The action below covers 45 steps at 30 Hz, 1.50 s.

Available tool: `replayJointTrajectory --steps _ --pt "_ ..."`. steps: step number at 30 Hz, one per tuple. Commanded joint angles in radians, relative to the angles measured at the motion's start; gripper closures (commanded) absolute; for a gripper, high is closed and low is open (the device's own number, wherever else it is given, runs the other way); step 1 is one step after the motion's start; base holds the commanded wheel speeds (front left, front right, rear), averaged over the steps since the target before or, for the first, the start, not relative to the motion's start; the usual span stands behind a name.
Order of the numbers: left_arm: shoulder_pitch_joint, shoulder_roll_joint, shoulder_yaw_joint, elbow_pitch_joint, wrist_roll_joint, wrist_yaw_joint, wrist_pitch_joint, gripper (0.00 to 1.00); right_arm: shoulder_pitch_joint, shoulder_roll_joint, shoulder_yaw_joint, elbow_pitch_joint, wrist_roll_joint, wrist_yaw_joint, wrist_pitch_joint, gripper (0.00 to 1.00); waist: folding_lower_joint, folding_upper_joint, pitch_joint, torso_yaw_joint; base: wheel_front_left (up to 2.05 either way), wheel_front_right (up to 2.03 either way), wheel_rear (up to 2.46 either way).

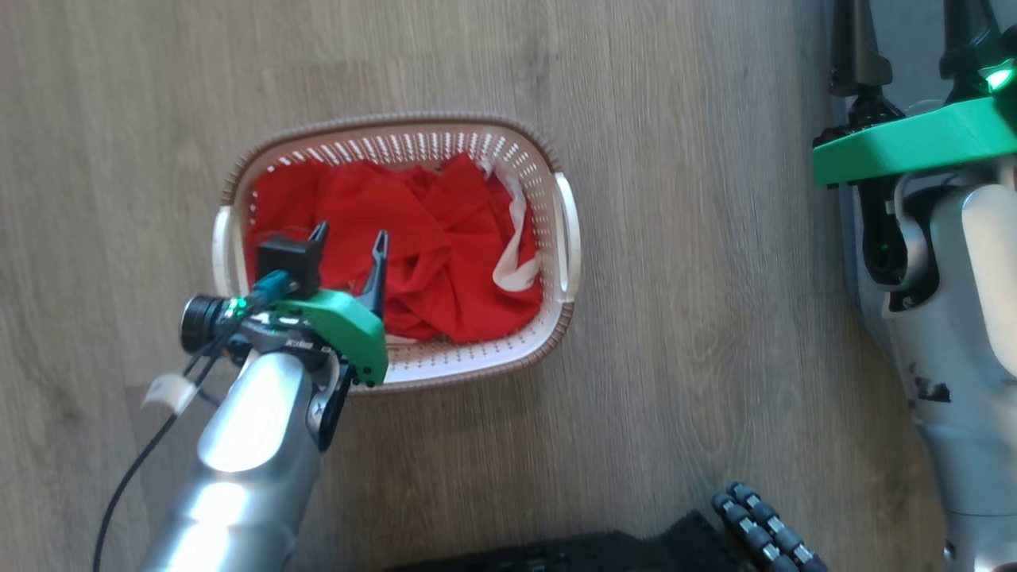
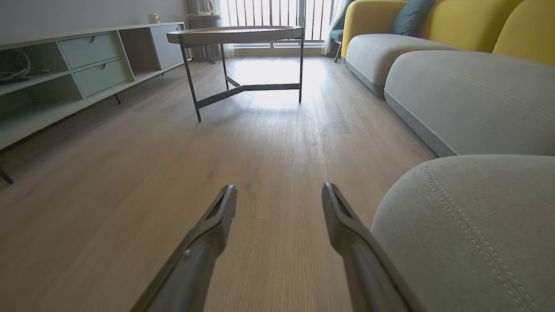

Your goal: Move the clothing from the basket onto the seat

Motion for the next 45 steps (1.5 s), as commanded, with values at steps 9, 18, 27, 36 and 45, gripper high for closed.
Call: replayJointTrajectory --steps 9,18,27,36,45 --pt "-0.157 0.015 -0.139 0.214 0.162 0.024 -0.006 0.0 -0.017 0.041 0.003 -0.042 0.006 0.007 -0.005 0.0 -0.0003 0.0 0.094 -0.062 0.0 0.0 0.0" --pt "-0.316 0.03 -0.207 0.411 0.237 0.126 0.044 0.0 -0.009 0.078 -0.007 -0.035 0.031 0.007 -0.005 0.0 -0.0003 0.0 0.148 -0.105 0.0 0.0 0.0" --pt "-0.379 0.081 -0.25 0.457 0.277 0.19 0.197 0.0 -0.005 0.099 -0.004 -0.02 0.04 0.007 -0.005 0.0 -0.0003 0.0 0.178 -0.124 0.0 0.0 0.0" --pt "-0.41 0.089 -0.245 0.464 0.25 0.187 0.306 0.0 -0.025 0.113 0.01 -0.018 0.053 0.007 -0.005 0.0 -0.0003 0.0 0.204 -0.138 0.0 0.0 0.0" --pt "-0.408 0.089 -0.26 0.466 0.242 0.181 0.377 0.58 -0.04 0.115 0.007 -0.026 0.061 0.007 -0.005 0.0 -0.0003 0.0 0.228 -0.142 0.0 0.0 0.0"
